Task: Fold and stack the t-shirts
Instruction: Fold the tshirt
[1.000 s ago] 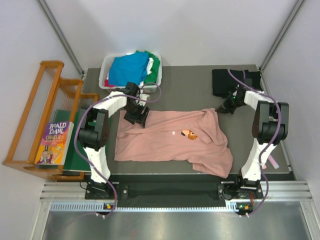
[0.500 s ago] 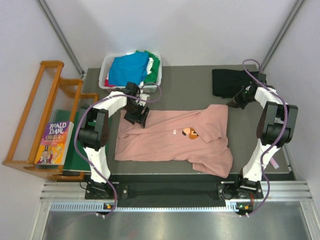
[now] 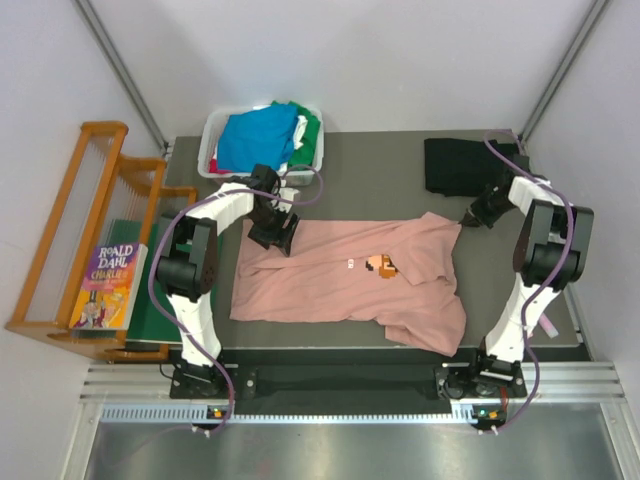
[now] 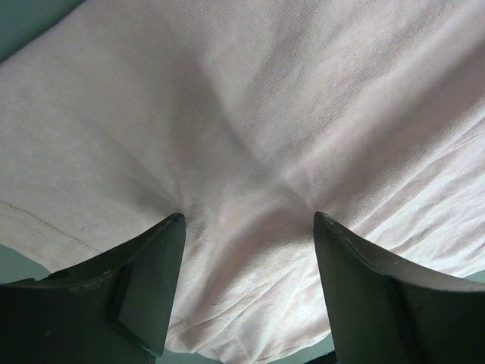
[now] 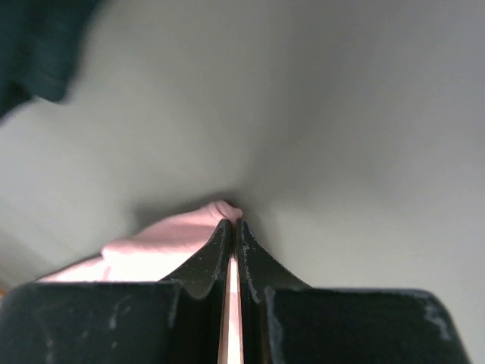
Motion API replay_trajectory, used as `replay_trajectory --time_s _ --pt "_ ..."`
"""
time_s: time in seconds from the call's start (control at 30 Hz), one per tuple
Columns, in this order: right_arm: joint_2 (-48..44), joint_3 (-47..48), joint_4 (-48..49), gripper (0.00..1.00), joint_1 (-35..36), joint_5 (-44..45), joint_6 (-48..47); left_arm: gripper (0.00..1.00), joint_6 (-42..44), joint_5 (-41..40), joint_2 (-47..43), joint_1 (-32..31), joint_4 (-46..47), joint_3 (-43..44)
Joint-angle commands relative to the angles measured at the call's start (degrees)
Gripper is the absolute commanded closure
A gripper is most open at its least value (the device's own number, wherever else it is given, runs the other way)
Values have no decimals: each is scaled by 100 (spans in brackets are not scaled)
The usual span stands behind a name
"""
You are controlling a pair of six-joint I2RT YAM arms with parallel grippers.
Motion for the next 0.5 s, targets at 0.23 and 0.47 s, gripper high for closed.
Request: replay_trajectory --time_s 0.23,0.47 --pt "-1026 -662 -70 40 -144 140 -132 27 21 176 -289 33 -21 75" --pt "-2184 -1645 71 8 260 334 -71 27 12 202 -315 33 -13 48"
